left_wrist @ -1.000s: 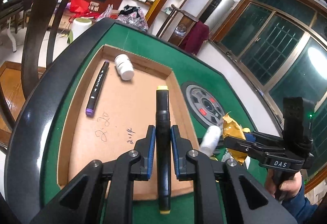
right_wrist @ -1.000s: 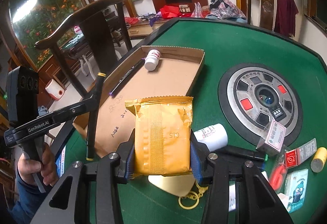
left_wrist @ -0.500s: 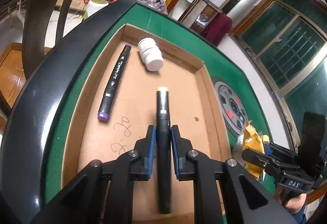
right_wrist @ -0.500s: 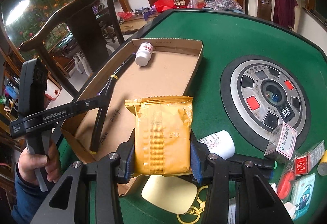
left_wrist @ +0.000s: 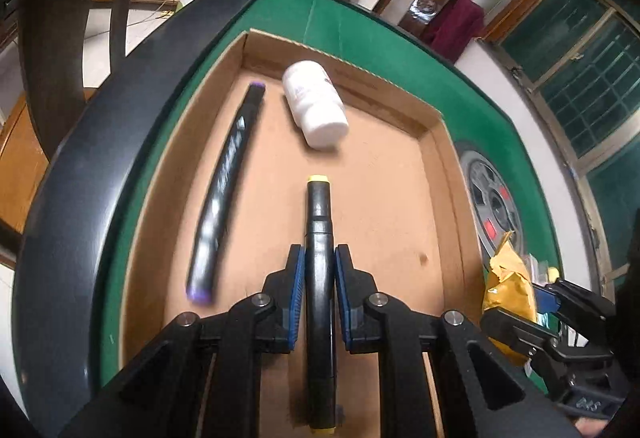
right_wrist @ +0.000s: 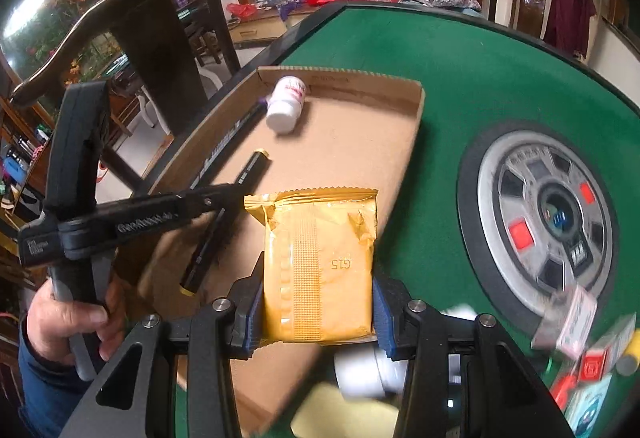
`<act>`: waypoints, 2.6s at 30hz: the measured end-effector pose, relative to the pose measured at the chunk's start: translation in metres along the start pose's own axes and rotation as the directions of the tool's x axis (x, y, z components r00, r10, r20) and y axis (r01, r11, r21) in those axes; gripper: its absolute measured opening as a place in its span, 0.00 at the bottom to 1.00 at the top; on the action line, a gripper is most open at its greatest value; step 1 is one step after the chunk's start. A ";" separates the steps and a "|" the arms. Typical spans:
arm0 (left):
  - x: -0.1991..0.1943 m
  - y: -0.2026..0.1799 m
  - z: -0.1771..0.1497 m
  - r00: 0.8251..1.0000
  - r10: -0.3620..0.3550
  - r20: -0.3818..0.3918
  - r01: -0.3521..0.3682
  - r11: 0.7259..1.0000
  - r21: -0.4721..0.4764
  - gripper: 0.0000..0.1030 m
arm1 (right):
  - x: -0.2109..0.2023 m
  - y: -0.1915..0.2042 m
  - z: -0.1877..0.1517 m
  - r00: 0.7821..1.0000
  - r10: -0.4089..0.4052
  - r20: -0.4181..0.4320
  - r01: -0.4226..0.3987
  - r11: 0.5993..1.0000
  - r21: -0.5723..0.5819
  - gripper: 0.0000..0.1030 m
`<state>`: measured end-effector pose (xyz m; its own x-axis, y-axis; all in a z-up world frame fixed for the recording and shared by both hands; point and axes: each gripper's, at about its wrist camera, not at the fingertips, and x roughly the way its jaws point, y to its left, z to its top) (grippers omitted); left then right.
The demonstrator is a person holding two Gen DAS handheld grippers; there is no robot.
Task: Organize objects
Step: 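Carry marker and packet into the cardboard tray and open both tools, then move both open tools back over the remaining items on the table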
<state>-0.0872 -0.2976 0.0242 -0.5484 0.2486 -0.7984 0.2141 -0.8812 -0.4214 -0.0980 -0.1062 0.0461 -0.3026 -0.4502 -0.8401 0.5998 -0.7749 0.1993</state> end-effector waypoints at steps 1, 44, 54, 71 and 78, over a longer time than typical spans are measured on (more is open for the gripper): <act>0.002 0.000 0.005 1.000 0.001 -0.009 -0.001 1.000 0.000 0.14 | 0.003 0.000 0.007 1.000 -0.006 -0.003 0.006 1.000 0.005 0.48; -0.040 -0.020 -0.001 0.982 0.020 0.190 -0.053 0.984 0.169 0.42 | -0.018 -0.007 0.013 0.993 0.012 0.114 -0.032 0.983 0.180 0.83; -0.083 -0.062 -0.064 0.945 -0.019 0.326 -0.068 0.965 0.253 0.42 | -0.104 -0.072 -0.067 0.956 0.082 0.283 -0.129 0.979 0.155 0.85; -0.020 -0.195 -0.182 0.998 0.015 0.061 -0.056 0.634 0.771 0.73 | -0.144 -0.229 -0.153 0.926 0.075 0.370 -0.206 0.922 0.328 0.88; 0.006 -0.209 -0.173 0.993 0.113 -0.015 -0.052 0.564 0.824 0.73 | -0.144 -0.234 -0.158 0.922 0.099 0.375 -0.241 0.904 0.352 0.88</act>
<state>0.0045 -0.0424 0.0337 -0.5083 0.1534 -0.8474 -0.5172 -0.8411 0.1580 -0.0776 0.2098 0.0409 -0.4973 -0.6582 -0.5652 0.3543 -0.7487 0.5603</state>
